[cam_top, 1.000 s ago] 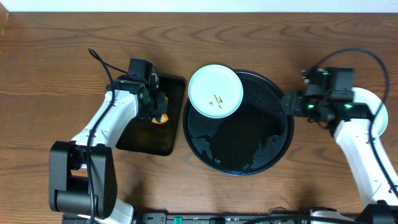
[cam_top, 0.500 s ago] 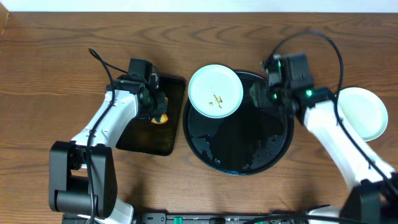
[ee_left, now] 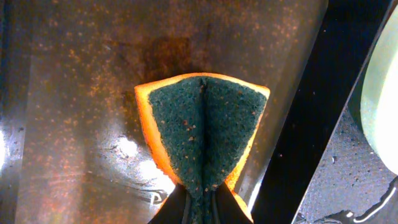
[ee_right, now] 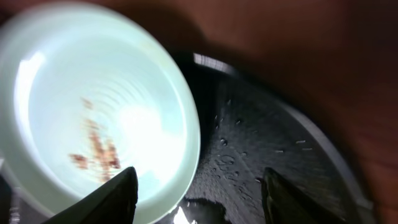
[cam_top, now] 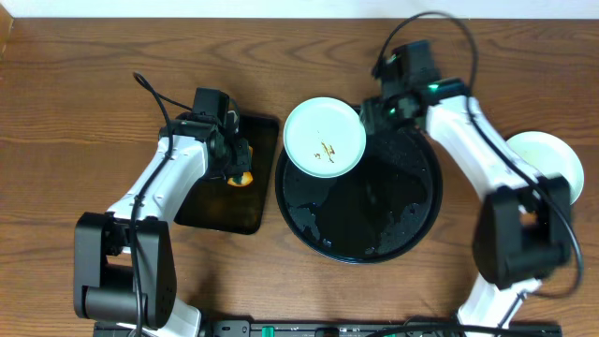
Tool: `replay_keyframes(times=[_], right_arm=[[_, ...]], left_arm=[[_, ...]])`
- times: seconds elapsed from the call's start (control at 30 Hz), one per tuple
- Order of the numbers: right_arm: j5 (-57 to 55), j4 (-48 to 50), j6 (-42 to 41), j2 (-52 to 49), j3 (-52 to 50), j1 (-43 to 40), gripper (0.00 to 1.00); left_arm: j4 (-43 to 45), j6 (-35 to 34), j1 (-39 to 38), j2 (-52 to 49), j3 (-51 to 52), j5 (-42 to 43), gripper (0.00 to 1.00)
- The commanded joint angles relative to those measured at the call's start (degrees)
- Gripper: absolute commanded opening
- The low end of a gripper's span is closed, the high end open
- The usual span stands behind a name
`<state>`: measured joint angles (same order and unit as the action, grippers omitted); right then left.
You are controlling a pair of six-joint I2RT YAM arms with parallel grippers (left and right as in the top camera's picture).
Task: Clean dirty plates on tray and stack at the side
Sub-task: 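Move the right gripper to the remaining mint-green plate and grip its rim, then slide the mint-green plate to the center of the round tray with right gripper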
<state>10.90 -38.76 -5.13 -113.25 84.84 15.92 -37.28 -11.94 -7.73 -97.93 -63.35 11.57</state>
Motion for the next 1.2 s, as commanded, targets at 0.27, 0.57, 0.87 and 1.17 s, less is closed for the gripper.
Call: replay_keyframes(times=[0.27, 0.57, 0.87, 1.17], right_arm=[[2.54, 1.79, -1.77, -7.98, 0.09, 2.01, 0.34], [2.43, -4.98, -2.16, -8.22, 0.09, 1.99, 0.01], [-10.49, -19.43, -14.23, -8.20, 0.09, 1.99, 0.01], [-14.53, -23.04, -20.28, -7.76, 0.09, 1.88, 0.01]], left_arm=[[-0.20, 0.52, -0.09, 0.48, 0.13, -0.72, 0.08], [-0.22, 0.52, -0.09, 0.48, 0.13, -0.72, 0.09], [-0.22, 0.52, -0.09, 0.48, 0.13, -0.72, 0.08], [-0.02, 0.55, -0.09, 0.31, 0.13, -0.72, 0.08]])
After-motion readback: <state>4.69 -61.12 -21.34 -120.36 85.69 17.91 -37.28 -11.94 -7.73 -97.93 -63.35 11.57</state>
